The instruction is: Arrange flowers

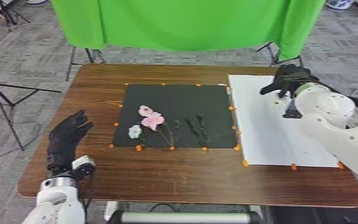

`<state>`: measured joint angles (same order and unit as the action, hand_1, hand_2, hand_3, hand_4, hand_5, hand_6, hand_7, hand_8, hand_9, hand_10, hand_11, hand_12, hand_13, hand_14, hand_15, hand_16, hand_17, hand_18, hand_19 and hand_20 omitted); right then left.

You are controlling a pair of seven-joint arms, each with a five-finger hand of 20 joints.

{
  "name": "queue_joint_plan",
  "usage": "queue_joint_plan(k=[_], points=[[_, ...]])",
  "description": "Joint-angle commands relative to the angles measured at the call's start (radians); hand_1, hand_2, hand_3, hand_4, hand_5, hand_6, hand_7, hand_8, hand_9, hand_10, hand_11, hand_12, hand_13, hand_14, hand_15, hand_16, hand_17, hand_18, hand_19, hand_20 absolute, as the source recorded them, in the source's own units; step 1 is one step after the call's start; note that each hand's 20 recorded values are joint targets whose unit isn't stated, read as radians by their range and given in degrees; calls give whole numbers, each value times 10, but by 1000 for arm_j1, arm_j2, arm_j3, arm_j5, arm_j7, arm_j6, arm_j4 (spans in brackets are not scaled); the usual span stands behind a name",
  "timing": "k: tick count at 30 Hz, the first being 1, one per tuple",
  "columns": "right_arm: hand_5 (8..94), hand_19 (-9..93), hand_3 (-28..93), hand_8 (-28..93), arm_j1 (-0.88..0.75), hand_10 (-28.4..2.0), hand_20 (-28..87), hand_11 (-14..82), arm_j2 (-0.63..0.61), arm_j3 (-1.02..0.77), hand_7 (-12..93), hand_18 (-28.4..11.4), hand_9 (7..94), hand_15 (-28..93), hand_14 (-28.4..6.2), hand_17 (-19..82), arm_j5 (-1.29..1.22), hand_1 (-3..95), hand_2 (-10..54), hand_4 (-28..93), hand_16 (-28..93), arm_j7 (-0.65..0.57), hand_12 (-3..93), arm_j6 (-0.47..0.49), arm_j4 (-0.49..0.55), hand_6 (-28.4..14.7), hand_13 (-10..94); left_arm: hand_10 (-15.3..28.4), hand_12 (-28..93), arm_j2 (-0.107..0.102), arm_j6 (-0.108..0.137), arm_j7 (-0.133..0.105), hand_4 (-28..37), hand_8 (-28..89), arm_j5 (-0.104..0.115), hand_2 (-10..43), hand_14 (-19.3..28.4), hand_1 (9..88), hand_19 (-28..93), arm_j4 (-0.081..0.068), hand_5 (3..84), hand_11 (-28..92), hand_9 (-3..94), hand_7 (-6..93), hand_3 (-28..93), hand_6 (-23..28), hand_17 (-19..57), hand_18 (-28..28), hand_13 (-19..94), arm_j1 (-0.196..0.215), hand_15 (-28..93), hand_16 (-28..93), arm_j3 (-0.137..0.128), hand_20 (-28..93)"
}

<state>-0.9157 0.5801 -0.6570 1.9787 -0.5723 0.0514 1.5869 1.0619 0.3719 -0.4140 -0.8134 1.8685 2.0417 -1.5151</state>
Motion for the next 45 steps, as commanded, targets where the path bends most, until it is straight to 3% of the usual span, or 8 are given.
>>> queue_joint_plan(k=[1, 20, 24, 28, 35, 45], points=[[586, 932, 624, -57, -21, -170, 472, 135, 9, 12, 113, -179, 634, 597, -71, 551, 4, 268, -95, -161, 275, -24, 206, 7, -47, -19, 847, 126, 125, 15, -13, 7, -165, -91, -6, 10, 164, 299, 212, 0, 496, 223, 422, 197, 720, 13, 74, 149, 379, 3, 306, 6, -2, 217], [605, 932, 656, -64, -117, -166, 470, 145, 26, -1, 129, -179, 648, 597, -71, 553, -52, 295, -95, -157, 275, -19, 205, 24, -75, -10, 849, 126, 124, 20, -4, 5, -165, -91, -1, 9, 163, 298, 210, 7, 497, 224, 422, 197, 723, 13, 74, 148, 378, 16, 306, 5, -3, 217], [635, 932, 673, -59, -112, -145, 464, 166, 29, 36, 156, -169, 685, 593, -59, 569, -65, 409, -95, -176, 271, -7, 200, -98, -90, 5, 866, 126, 125, 21, -1, 4, -165, -91, 0, 9, 164, 298, 210, 8, 497, 224, 422, 196, 723, 13, 74, 149, 378, 18, 305, 5, -7, 217], [729, 932, 590, 70, -91, -130, 488, 174, 27, 86, 165, -154, 757, 591, -40, 606, -42, 540, -63, -197, 281, 19, 204, -255, -107, 9, 901, 126, 125, 20, 0, 1, -166, -91, 3, 10, 163, 298, 211, 11, 497, 224, 422, 195, 722, 14, 74, 149, 378, 24, 306, 5, -8, 217], [785, 932, 553, 73, -49, -119, 529, 129, 10, 121, 167, -146, 809, 603, -27, 635, -11, 597, -38, -198, 286, 55, 256, -339, -86, 11, 923, 126, 124, 23, -2, 4, -165, -91, -1, 10, 163, 298, 211, 6, 497, 224, 422, 195, 721, 15, 74, 149, 378, 16, 304, 5, -2, 217], [797, 932, 586, 72, 38, -117, 551, 118, -7, 135, 163, -138, 820, 606, -17, 652, -16, 584, -52, -196, 291, 150, 260, -434, 89, 13, 933, 126, 123, 20, -6, 2, -165, -91, 1, 11, 161, 299, 210, 10, 494, 222, 420, 194, 718, 16, 74, 149, 377, 29, 303, 6, -9, 217]])
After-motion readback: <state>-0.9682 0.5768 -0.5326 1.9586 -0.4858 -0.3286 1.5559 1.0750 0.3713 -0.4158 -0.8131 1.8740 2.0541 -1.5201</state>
